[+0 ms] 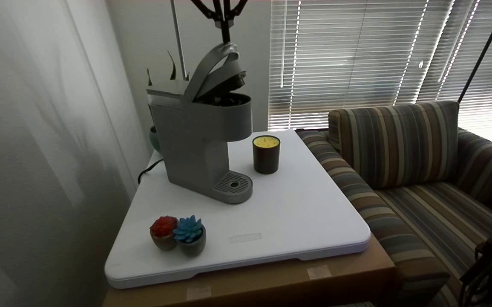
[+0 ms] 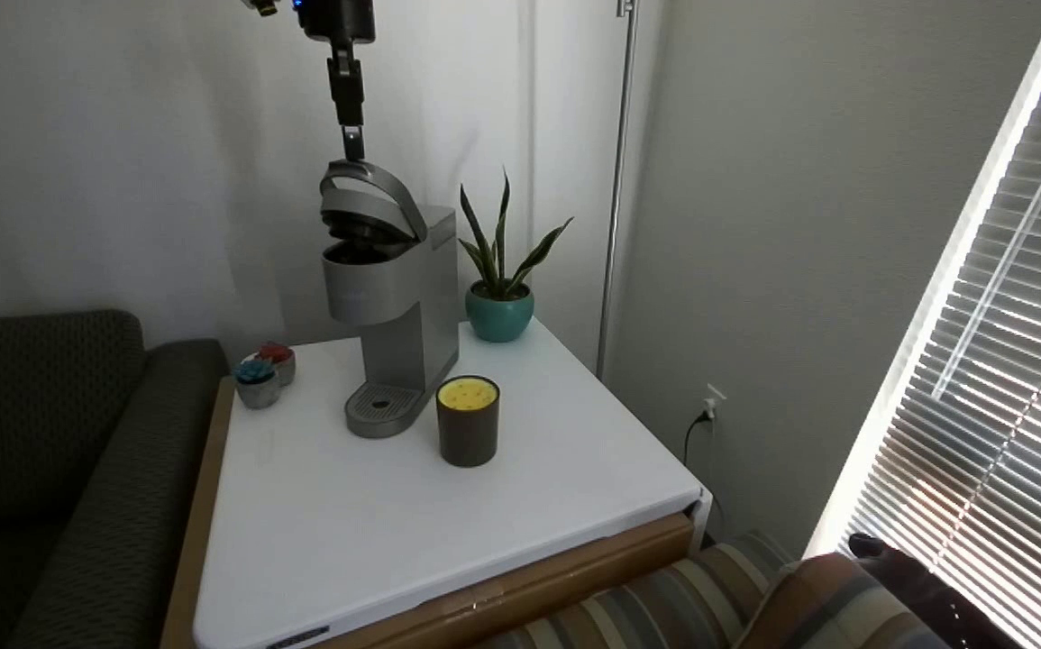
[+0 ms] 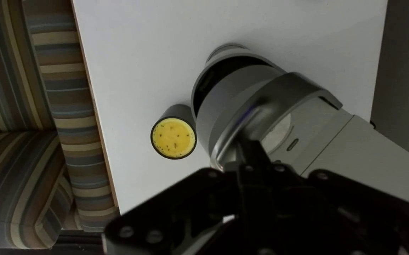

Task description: Close the coffee maker

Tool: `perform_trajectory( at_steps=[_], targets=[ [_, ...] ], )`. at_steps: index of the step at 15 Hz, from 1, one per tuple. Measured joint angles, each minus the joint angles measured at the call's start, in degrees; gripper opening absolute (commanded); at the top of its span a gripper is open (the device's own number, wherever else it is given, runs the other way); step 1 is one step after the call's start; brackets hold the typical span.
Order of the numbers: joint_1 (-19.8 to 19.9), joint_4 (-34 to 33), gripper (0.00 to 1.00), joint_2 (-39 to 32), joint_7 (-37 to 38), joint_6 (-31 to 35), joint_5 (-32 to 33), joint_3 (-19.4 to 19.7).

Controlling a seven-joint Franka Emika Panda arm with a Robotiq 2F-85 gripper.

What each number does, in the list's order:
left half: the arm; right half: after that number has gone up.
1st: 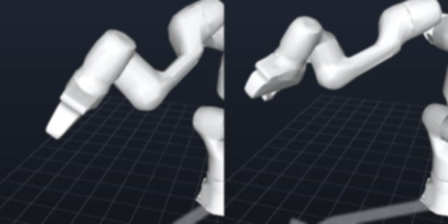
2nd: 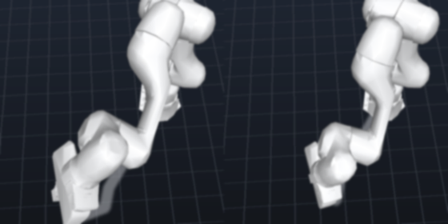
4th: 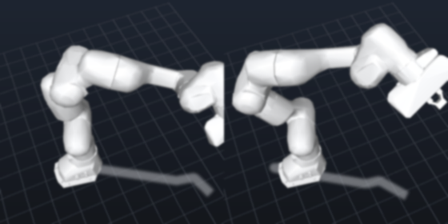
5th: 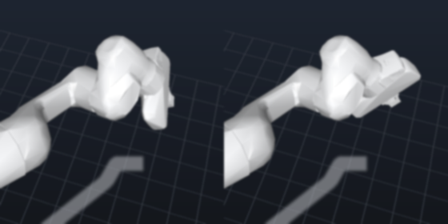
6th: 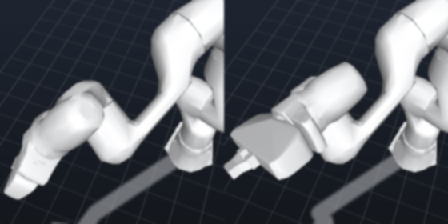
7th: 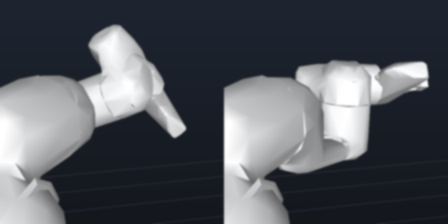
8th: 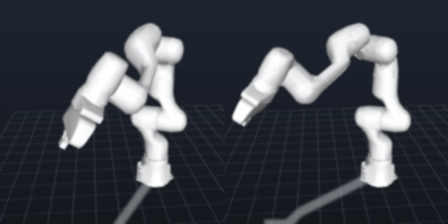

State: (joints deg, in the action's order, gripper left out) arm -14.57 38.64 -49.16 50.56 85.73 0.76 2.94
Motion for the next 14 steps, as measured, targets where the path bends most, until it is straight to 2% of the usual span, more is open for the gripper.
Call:
perform_trajectory(
  at_steps=[14],
  targets=[
    [0.11,4.87,0.00,-1.27,6.47,2.12,-5.76,-0.02]
  ],
)
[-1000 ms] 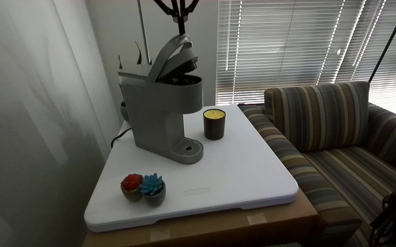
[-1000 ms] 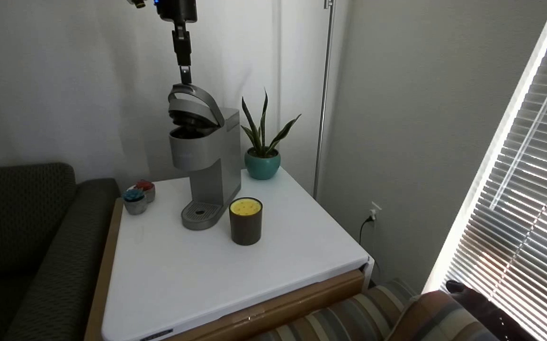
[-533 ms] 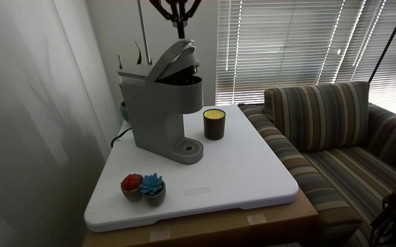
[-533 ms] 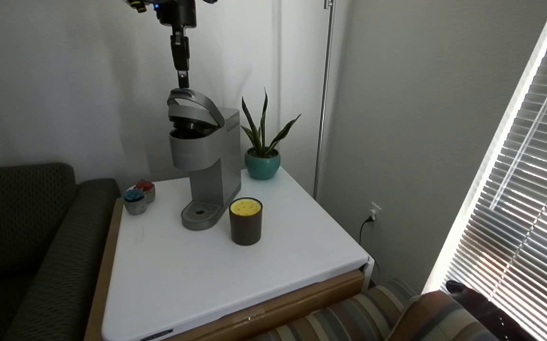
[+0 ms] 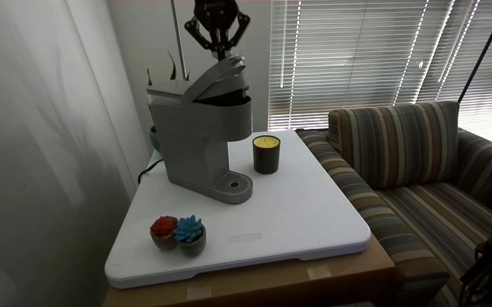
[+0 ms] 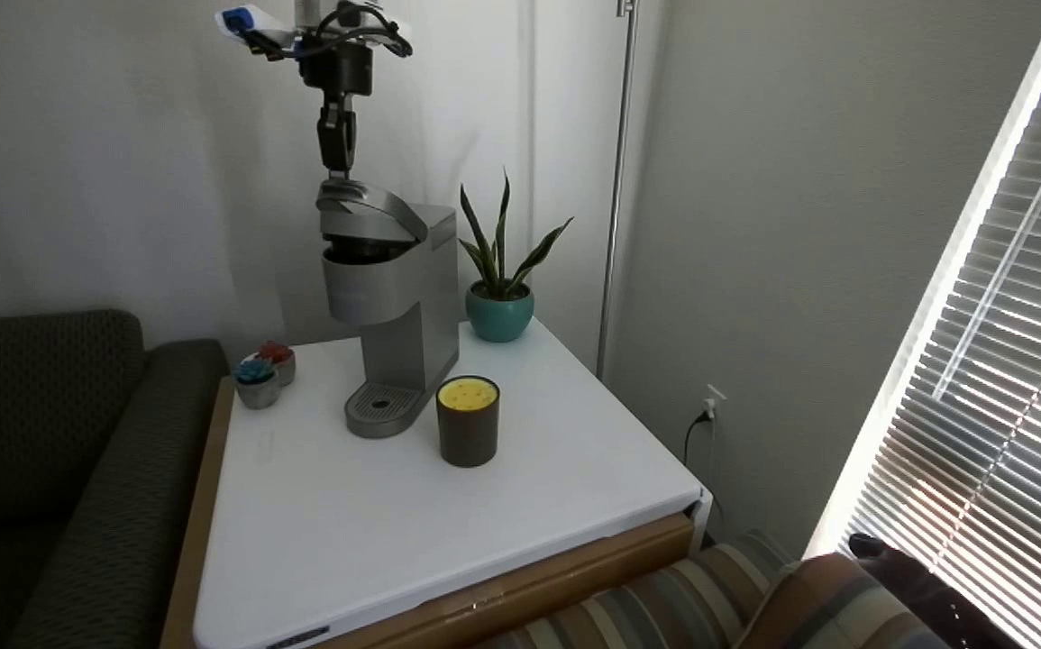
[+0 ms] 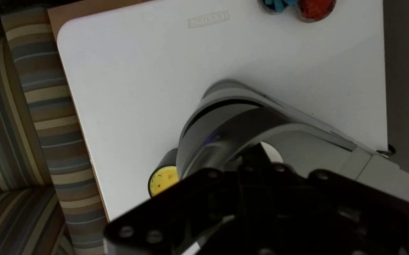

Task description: Close the coffee maker

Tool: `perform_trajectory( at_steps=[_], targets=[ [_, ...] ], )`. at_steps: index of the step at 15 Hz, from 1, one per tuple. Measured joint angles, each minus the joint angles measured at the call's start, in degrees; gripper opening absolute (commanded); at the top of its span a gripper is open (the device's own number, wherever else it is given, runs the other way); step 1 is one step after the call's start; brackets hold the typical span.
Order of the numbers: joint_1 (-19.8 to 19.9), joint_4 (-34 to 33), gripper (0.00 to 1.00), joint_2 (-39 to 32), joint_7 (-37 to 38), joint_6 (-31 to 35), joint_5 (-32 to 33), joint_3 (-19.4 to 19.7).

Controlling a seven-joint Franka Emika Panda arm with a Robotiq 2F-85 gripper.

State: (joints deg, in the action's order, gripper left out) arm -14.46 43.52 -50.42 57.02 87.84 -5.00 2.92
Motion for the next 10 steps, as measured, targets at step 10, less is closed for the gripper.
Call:
perform_trajectory(
  at_steps=[10],
  targets=[
    [0.03,1.87,0.00,0.01,1.61,0.00,-0.83,0.00]
  ],
)
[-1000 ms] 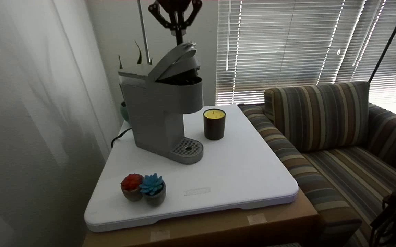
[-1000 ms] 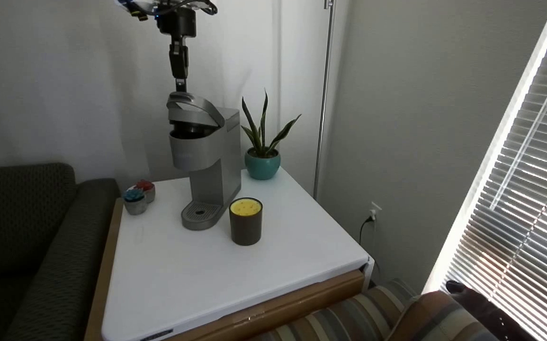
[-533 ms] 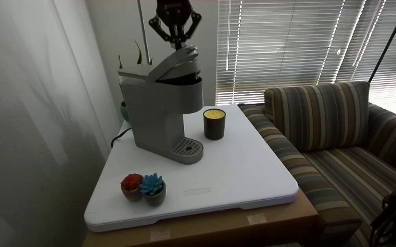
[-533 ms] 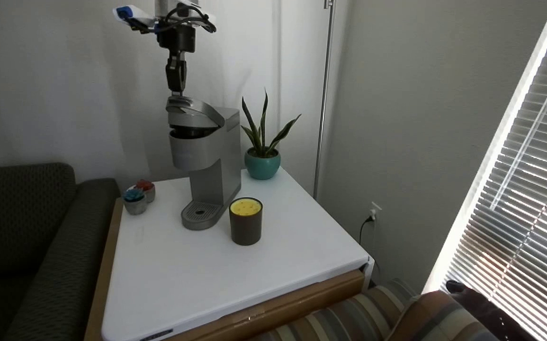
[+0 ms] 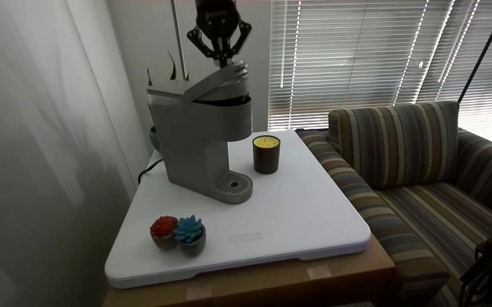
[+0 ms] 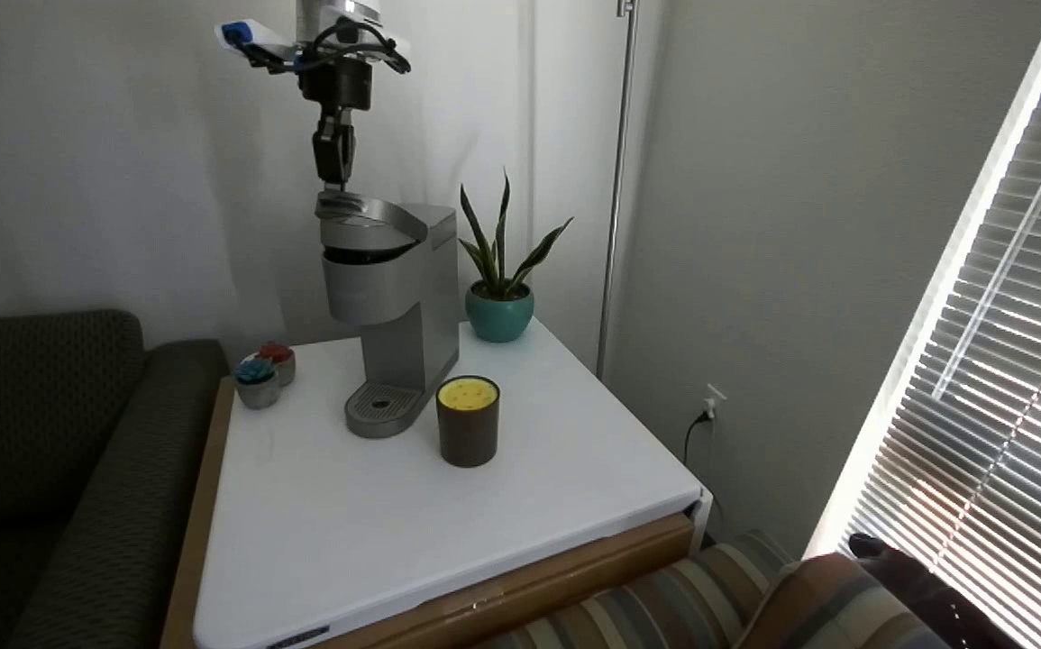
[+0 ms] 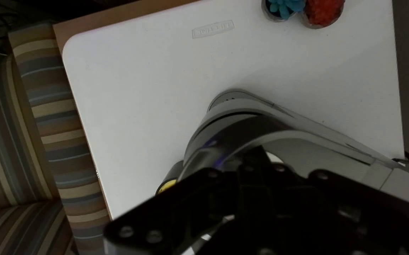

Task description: Close the coffee maker

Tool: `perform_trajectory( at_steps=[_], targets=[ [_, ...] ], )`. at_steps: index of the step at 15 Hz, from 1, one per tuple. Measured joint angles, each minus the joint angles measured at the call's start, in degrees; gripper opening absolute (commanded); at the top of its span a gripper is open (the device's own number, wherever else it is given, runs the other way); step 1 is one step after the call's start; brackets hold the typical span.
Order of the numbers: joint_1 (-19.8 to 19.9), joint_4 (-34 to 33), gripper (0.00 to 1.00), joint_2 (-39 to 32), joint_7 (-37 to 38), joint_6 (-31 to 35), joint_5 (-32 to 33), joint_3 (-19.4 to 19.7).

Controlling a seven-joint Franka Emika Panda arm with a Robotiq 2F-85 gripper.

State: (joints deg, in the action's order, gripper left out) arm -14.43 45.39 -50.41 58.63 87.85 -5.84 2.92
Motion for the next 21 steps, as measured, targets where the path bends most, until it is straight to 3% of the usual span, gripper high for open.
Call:
perform_trajectory(
  at_steps=[13,21],
  targets=[
    [-0.08,3.42,0.00,0.58,1.91,3.64,0.03,0.10],
    [-0.07,1.19,0.00,4.27,0.61,3.09,5.19,1.68]
  ],
)
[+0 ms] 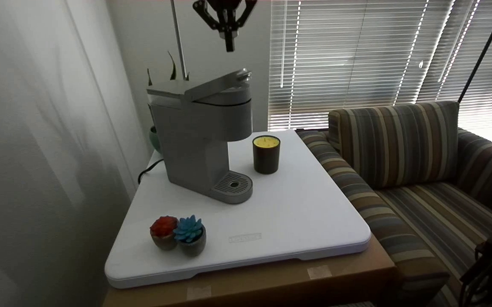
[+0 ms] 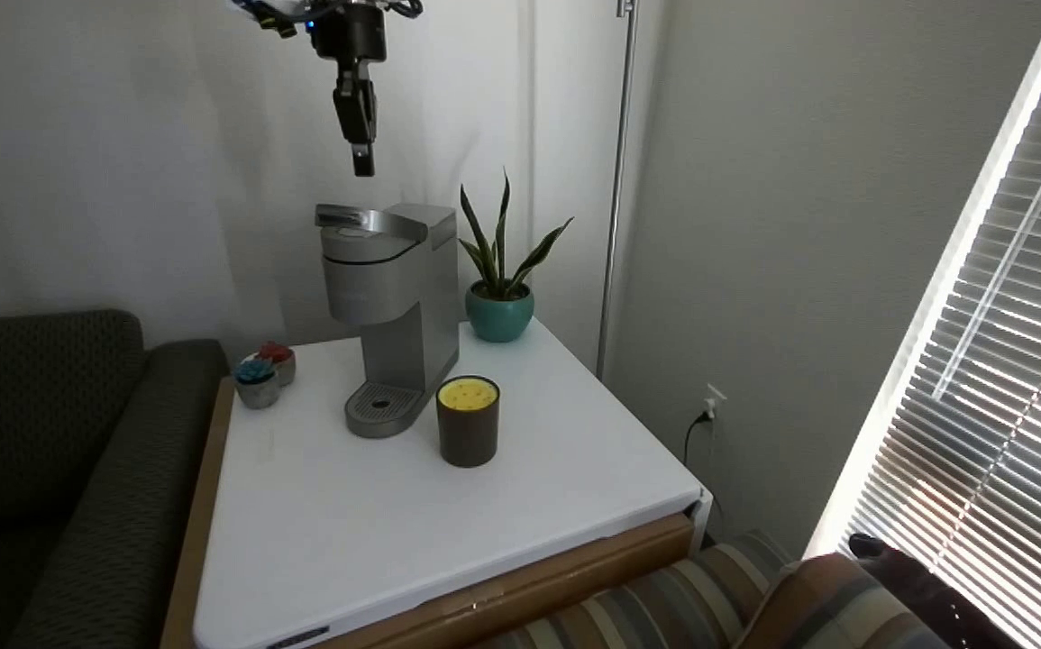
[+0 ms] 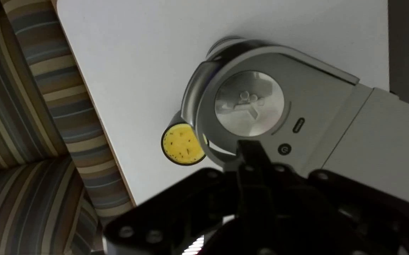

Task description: Close the coffee maker

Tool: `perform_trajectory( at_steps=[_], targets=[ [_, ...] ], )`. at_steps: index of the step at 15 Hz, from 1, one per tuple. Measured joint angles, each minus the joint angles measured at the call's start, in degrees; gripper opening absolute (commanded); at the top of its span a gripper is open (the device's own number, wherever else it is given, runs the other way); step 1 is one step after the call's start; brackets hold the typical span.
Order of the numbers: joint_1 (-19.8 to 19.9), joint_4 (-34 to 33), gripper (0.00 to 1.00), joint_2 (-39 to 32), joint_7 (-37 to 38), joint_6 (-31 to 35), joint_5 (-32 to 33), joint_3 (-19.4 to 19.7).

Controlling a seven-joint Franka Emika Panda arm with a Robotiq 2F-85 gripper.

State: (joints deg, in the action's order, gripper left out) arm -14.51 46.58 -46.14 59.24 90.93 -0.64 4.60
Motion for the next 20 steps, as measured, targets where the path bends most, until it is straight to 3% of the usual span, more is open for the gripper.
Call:
perform_trajectory(
  at_steps=[8,20],
  targets=[
    [-0.03,-3.23,0.00,1.72,-0.73,-8.68,0.93,0.10],
    [-0.03,-1.46,0.00,1.73,0.90,-8.79,-2.41,-0.52]
  ],
)
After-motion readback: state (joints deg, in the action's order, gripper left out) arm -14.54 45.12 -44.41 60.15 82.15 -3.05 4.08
